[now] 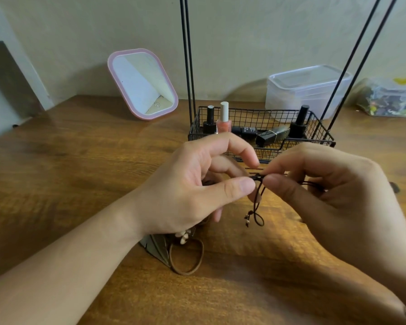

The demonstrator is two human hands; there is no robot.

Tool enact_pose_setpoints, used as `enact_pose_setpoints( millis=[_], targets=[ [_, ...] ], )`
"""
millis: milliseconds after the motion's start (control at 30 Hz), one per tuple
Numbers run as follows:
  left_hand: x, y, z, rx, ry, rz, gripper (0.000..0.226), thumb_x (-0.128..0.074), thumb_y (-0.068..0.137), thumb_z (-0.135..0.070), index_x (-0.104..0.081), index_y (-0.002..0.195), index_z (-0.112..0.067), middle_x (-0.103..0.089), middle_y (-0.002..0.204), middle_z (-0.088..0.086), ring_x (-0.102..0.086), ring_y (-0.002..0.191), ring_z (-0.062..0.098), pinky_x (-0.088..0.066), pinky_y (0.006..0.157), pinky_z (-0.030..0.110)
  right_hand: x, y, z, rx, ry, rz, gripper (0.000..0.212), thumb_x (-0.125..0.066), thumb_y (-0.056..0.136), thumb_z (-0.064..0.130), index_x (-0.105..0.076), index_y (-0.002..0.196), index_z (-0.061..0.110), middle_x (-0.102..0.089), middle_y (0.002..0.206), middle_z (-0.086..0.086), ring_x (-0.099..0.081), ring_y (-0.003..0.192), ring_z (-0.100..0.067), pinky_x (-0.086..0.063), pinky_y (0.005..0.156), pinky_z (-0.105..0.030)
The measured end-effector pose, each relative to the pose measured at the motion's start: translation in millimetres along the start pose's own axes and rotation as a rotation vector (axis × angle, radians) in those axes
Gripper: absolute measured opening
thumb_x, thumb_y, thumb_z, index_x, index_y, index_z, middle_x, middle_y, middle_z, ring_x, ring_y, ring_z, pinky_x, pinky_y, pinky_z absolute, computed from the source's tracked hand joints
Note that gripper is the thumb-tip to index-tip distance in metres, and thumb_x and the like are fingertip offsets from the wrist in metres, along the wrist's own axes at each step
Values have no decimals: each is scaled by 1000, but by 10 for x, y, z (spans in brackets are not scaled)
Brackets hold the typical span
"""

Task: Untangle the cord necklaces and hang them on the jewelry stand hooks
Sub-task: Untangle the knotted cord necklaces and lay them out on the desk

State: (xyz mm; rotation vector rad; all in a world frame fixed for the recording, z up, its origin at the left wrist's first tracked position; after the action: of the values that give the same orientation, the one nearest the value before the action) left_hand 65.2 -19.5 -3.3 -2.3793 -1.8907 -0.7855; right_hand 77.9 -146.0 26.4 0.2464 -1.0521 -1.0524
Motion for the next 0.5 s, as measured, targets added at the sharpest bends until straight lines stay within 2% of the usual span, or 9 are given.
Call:
enact_pose_setpoints(
  millis=[100, 200, 300, 400, 467, 500],
  targets=[
    [-1, 0, 16, 16, -105, 4, 19, -57, 94, -24, -61, 107, -11, -75, 85, 5, -59, 49, 20, -48, 49, 31, 49, -14, 28, 39, -25, -75, 7, -69, 84, 24, -67, 85, 30, -59, 82, 25, -54, 66, 3, -39, 58, -4],
    [19, 11, 27, 13, -108, -37, 9, -66, 92, -17, -66, 99, -13, -75, 85, 9, -59, 47, 17, -47, 46, 27, 78, -23, 78, 84, -52, -115, 9, -69, 85, 20, -65, 86, 29, -63, 86, 17, -53, 71, 7, -38, 63, -3],
    [18, 0, -16, -19, -69, -73, 10, -71, 85, -9, -70, 93, -16, -74, 80, 6, -59, 48, 9, -48, 44, 23, 72, -33, 123, 132, -96, -116, 4, -69, 87, 19, -69, 87, 23, -66, 87, 9, -57, 74, -2, -37, 66, -3],
    [81, -33, -129, -129, 87, -166, 16, -77, 82, -5, -71, 89, -19, -71, 74, -10, -60, 50, 9, -49, 43, 26, 55, -40, 146, 163, -112, -114, 2, -71, 86, 18, -72, 88, 19, -67, 86, 6, -58, 71, -10, -37, 66, -4],
    [98, -67, -237, -236, 199, -221, 14, -78, 82, -5, -73, 89, -16, -70, 74, -11, -63, 54, 14, -51, 45, 33, 38, -30, 147, 156, -98, -98, 3, -72, 85, 19, -72, 88, 20, -67, 85, 7, -57, 70, -10, -37, 66, -4],
    [97, -77, -285, -282, 248, -241, 12, -77, 81, -5, -73, 89, -13, -70, 74, -10, -64, 57, 13, -51, 46, 32, 40, -21, 147, 144, -84, -91, 3, -73, 84, 20, -72, 87, 20, -67, 85, 7, -57, 70, -9, -37, 65, -4]
  ],
)
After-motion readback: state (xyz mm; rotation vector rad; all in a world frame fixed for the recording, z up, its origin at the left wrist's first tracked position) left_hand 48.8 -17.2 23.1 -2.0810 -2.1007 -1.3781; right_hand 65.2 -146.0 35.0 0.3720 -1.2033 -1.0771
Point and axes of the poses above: each hand's wrist, its own y-axis towards the middle knuckle, its own x-axis out of the back of the hand, z = x × y, the point moved 10 cm from there along y, towards the middle knuckle
